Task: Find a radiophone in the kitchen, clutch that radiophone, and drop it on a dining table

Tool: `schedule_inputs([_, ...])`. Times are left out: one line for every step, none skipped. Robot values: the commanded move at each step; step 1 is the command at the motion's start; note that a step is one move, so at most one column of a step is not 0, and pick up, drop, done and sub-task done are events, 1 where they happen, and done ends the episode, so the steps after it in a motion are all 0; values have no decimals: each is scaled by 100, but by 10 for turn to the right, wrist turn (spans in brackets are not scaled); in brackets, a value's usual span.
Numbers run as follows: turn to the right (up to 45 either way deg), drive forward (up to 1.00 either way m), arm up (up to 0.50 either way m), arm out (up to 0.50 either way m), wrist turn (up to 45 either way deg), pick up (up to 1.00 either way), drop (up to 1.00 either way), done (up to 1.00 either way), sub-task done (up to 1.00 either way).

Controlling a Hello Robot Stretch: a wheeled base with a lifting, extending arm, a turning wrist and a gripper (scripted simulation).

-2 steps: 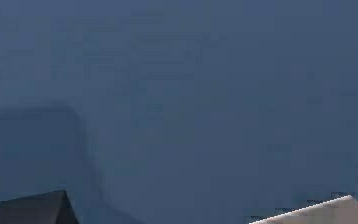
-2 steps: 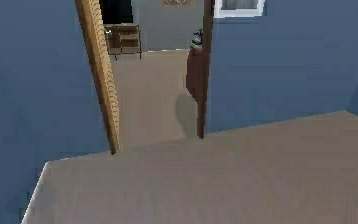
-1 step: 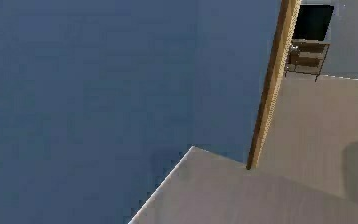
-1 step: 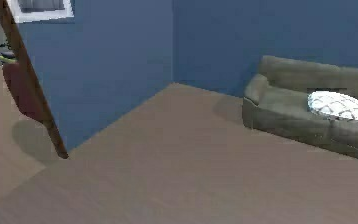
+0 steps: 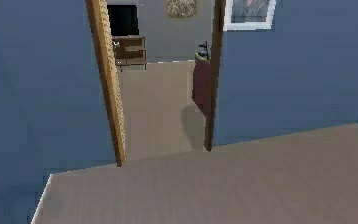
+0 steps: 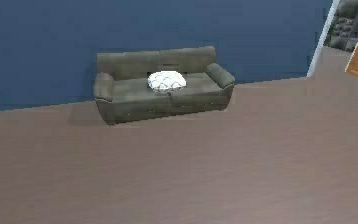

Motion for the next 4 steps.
schedule_inputs([180,0,0,0,0,0,0,0,0])
schedule_inputs([0,15,0,0,0,0,0,0,0])
schedule_inputs([450,0,0,0,0,0,0,0,0])
schedule_inputs([420,0,0,0,0,0,0,0,0])
